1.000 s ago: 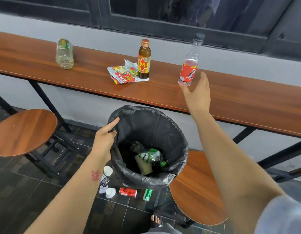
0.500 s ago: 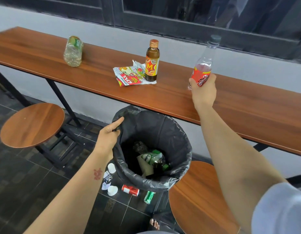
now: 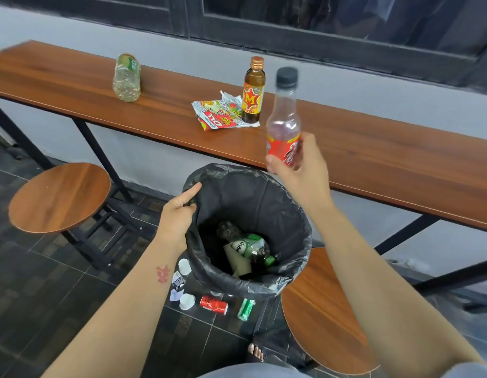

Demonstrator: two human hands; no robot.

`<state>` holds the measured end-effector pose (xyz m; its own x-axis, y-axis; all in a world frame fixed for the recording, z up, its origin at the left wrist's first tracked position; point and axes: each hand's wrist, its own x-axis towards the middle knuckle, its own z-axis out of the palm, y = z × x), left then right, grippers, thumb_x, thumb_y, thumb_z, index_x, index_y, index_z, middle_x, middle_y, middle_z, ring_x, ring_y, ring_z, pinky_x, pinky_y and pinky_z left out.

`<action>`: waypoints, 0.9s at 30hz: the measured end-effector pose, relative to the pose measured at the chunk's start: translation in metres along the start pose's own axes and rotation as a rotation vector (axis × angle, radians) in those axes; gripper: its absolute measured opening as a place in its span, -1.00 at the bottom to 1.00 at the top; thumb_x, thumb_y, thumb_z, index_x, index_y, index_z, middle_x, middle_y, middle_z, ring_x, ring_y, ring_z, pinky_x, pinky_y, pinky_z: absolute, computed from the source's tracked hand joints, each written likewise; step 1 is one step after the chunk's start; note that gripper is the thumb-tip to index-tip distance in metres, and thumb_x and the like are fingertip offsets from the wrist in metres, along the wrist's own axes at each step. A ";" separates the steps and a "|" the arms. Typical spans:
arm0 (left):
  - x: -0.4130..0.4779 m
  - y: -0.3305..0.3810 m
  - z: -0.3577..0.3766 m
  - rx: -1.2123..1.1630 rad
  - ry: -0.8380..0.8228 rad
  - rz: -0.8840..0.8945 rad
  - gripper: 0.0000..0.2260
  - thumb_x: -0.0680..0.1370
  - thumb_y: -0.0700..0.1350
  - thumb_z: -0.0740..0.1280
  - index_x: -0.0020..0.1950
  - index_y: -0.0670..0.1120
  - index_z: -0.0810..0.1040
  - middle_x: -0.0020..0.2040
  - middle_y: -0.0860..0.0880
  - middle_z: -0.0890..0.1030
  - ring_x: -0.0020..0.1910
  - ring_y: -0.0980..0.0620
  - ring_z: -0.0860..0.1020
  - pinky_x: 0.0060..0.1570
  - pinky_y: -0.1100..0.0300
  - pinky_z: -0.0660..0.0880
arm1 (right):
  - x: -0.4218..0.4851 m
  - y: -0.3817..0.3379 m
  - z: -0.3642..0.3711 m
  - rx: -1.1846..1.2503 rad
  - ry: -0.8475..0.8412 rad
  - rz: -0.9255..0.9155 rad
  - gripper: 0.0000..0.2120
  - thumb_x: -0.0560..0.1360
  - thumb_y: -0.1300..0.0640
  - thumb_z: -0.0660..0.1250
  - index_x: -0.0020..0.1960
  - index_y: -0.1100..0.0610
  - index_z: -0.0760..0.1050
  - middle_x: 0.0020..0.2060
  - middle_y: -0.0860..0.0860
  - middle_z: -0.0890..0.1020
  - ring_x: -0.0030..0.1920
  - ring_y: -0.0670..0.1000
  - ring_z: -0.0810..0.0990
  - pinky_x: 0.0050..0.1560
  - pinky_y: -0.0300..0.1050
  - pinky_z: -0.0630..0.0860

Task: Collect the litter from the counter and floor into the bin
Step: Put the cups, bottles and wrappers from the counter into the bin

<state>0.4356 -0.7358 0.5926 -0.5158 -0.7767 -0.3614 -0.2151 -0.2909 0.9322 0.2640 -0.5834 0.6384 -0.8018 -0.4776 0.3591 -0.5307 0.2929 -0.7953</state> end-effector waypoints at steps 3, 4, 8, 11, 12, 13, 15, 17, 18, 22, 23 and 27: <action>-0.001 -0.003 -0.011 0.011 0.006 0.010 -0.56 0.60 -0.40 0.15 0.29 0.03 0.59 -0.06 0.18 0.55 -0.18 0.24 0.48 -0.19 0.47 0.45 | -0.035 0.005 0.022 -0.123 -0.219 -0.047 -0.45 0.37 -0.17 0.46 0.24 0.01 0.36 0.08 -0.06 0.58 0.04 -0.03 0.58 0.00 -0.08 0.53; -0.002 -0.004 -0.015 0.011 0.002 0.014 -0.56 0.60 -0.40 0.16 0.29 0.03 0.59 0.00 0.14 0.56 -0.15 0.22 0.47 -0.09 0.43 0.44 | -0.044 0.009 0.029 -0.178 -0.314 -0.018 -0.45 0.37 -0.19 0.46 0.24 -0.01 0.35 0.07 -0.07 0.58 0.02 -0.04 0.58 -0.03 -0.11 0.51; -0.008 -0.006 -0.026 -0.004 -0.009 0.030 -0.56 0.61 -0.39 0.17 0.29 0.06 0.58 0.32 0.11 0.49 0.19 0.19 0.42 0.25 0.28 0.30 | -0.070 0.039 0.058 -0.504 -0.626 0.093 -0.41 0.39 -0.21 0.44 0.28 0.03 0.33 0.13 0.02 0.55 0.10 0.06 0.57 0.05 -0.08 0.50; -0.011 -0.007 -0.034 0.013 -0.010 0.058 -0.55 0.61 -0.37 0.17 0.31 0.10 0.57 0.39 0.13 0.43 0.23 0.22 0.35 0.29 0.26 0.24 | -0.082 0.055 0.073 -0.678 -0.741 0.139 -0.40 0.41 -0.18 0.43 0.30 0.07 0.31 0.19 0.08 0.53 0.20 0.15 0.52 0.14 0.01 0.49; -0.012 -0.008 -0.036 0.017 -0.014 0.064 -0.54 0.62 -0.36 0.16 0.32 0.11 0.56 0.40 0.13 0.42 0.24 0.23 0.34 0.28 0.26 0.23 | -0.086 0.057 0.077 -0.707 -0.767 0.129 -0.40 0.42 -0.16 0.43 0.31 0.08 0.31 0.21 0.09 0.52 0.22 0.15 0.51 0.16 0.03 0.49; -0.012 -0.008 -0.038 0.019 -0.014 0.062 -0.54 0.62 -0.36 0.16 0.32 0.11 0.55 0.41 0.13 0.41 0.27 0.21 0.34 0.29 0.26 0.22 | -0.088 0.057 0.081 -0.727 -0.787 0.108 -0.40 0.42 -0.16 0.43 0.32 0.08 0.30 0.22 0.09 0.51 0.24 0.15 0.49 0.18 0.04 0.50; -0.014 -0.009 -0.039 0.017 -0.011 0.054 -0.54 0.62 -0.36 0.16 0.33 0.11 0.55 0.42 0.12 0.40 0.33 0.18 0.33 0.34 0.22 0.20 | -0.091 0.056 0.088 -0.746 -0.811 0.057 -0.38 0.42 -0.14 0.44 0.34 0.09 0.29 0.23 0.10 0.50 0.26 0.15 0.46 0.21 0.05 0.48; -0.014 -0.009 -0.039 0.023 -0.002 0.053 -0.54 0.62 -0.35 0.16 0.33 0.13 0.55 0.42 0.12 0.40 0.35 0.15 0.33 0.34 0.20 0.20 | -0.093 0.053 0.093 -0.759 -0.836 0.019 -0.37 0.43 -0.14 0.43 0.36 0.10 0.28 0.25 0.10 0.48 0.28 0.15 0.43 0.23 0.06 0.47; -0.014 -0.009 -0.039 0.025 0.004 0.053 -0.55 0.63 -0.34 0.16 0.33 0.13 0.55 0.42 0.11 0.40 0.36 0.13 0.33 0.30 0.21 0.21 | -0.093 0.052 0.096 -0.767 -0.848 0.002 -0.37 0.43 -0.15 0.42 0.37 0.09 0.28 0.26 0.09 0.47 0.29 0.14 0.42 0.23 0.06 0.47; -0.010 -0.008 -0.040 0.013 0.014 0.050 -0.56 0.63 -0.32 0.18 0.31 0.15 0.56 0.41 0.11 0.41 0.22 0.17 0.43 0.17 0.25 0.29 | -0.093 0.052 0.101 -0.744 -0.853 -0.086 -0.42 0.49 -0.17 0.34 0.42 0.03 0.30 0.32 0.04 0.45 0.34 0.11 0.39 0.31 0.03 0.39; -0.008 -0.008 -0.040 0.009 0.017 0.046 -0.56 0.63 -0.32 0.18 0.31 0.15 0.56 0.42 0.10 0.40 0.30 0.12 0.40 0.18 0.25 0.30 | -0.092 0.053 0.101 -0.737 -0.868 -0.105 -0.39 0.50 -0.17 0.33 0.46 0.01 0.27 0.37 0.03 0.42 0.39 0.10 0.36 0.36 0.03 0.34; -0.003 -0.007 -0.042 -0.009 0.045 0.021 -0.57 0.63 -0.32 0.19 0.31 0.15 0.56 0.45 0.09 0.39 0.44 0.00 0.31 0.31 0.11 0.30 | -0.083 0.056 0.095 -0.721 -0.914 -0.139 -0.23 0.51 -0.27 0.28 0.58 -0.02 0.08 0.57 -0.04 0.13 0.57 0.02 0.04 0.54 0.04 0.07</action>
<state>0.4734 -0.7544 0.5881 -0.4820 -0.8071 -0.3410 -0.1972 -0.2792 0.9397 0.3273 -0.6057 0.5179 -0.3848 -0.8738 -0.2973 -0.8663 0.4531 -0.2102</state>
